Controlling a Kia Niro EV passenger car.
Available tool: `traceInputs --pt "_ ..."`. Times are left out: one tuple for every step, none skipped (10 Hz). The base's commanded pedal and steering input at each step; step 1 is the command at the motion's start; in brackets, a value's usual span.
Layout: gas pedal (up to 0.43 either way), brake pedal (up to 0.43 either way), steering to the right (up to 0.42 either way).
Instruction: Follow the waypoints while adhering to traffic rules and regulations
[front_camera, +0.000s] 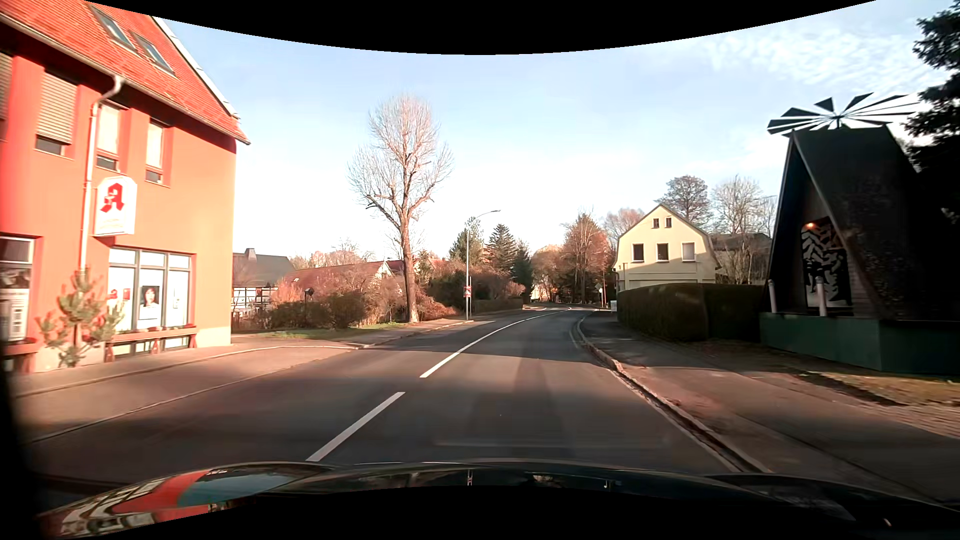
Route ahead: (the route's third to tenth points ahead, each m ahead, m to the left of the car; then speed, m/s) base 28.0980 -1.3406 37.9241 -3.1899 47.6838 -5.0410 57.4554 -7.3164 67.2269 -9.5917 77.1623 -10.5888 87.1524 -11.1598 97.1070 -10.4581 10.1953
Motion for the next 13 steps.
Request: traceInputs --pt "0.169 0.000 0.017" --pt "0.169 0.000 0.017" --pt "0.169 0.000 0.017" --pt "0.169 0.000 0.018" --pt "0.169 0.000 0.020" --pt "0.150 0.000 0.021" --pt "0.150 0.000 0.021" --pt "0.150 0.000 0.022" --pt "0.150 0.000 0.023" --pt "0.138 0.000 0.024" --pt "0.138 0.000 0.028" --pt "0.138 0.000 0.029" --pt "0.138 0.000 0.029"
